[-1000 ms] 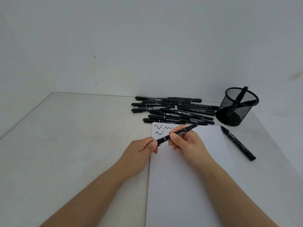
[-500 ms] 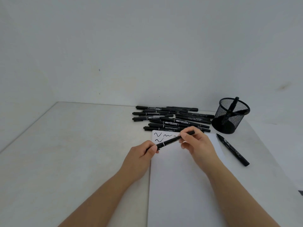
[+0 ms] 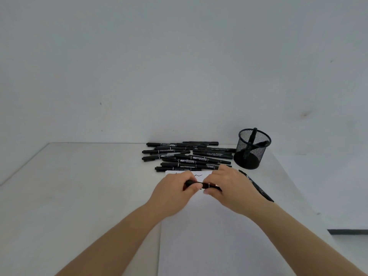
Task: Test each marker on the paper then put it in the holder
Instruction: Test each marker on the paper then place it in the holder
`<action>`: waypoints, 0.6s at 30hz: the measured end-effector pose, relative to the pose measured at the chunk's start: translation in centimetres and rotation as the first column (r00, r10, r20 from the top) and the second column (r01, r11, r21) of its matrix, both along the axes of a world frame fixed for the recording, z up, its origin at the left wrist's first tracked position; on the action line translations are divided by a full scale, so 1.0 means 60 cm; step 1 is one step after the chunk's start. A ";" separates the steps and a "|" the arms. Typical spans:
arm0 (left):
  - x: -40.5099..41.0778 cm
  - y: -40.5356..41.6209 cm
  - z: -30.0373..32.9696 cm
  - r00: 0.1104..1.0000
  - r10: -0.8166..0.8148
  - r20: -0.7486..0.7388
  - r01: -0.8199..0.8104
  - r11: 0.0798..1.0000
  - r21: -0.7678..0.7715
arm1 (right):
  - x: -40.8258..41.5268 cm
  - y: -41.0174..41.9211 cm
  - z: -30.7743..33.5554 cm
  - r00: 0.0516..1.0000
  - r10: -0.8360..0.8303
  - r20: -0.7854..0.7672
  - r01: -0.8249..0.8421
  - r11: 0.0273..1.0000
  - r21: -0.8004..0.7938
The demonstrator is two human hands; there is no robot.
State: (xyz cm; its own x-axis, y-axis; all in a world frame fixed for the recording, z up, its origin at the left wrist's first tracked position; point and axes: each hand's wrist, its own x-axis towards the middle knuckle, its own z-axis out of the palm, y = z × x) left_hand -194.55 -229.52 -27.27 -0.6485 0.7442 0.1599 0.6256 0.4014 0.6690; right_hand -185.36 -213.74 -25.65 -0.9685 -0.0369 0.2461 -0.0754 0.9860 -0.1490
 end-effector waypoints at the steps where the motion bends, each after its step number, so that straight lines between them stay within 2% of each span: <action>1: 0.000 0.005 0.004 1.000 -0.007 -0.009 0.007 1.000 0.011 | 0.003 0.006 0.002 1.000 -0.008 0.003 0.008 1.000 -0.021; 4: -0.012 0.015 0.012 0.999 0.005 -0.050 -0.003 0.999 0.036 | 0.007 0.037 0.021 0.992 -0.102 -0.068 0.089 0.981 -0.174; 7: -0.052 0.016 0.008 0.974 0.069 -0.215 -0.077 0.997 -0.028 | 0.006 0.082 0.058 0.937 -0.296 -0.186 0.227 0.919 -0.322; 9: -0.089 0.009 -0.001 0.942 0.127 -0.311 -0.163 0.982 -0.093 | 0.004 0.113 0.086 0.865 -0.439 -0.244 0.282 0.826 -0.488; 12: -0.138 0.000 -0.019 0.913 0.155 -0.377 -0.242 0.950 -0.196 | 0.003 0.148 0.121 0.732 -0.593 -0.337 0.238 0.685 -0.689; 15: -0.155 -0.001 -0.030 0.908 0.125 -0.400 -0.243 0.935 -0.260 | -0.002 0.171 0.137 0.634 -0.665 -0.395 0.205 0.637 -0.743; 18: -0.158 0.004 -0.038 0.900 0.100 -0.423 -0.245 0.921 -0.304 | -0.010 0.184 0.131 0.638 -0.661 -0.394 0.271 0.672 -0.689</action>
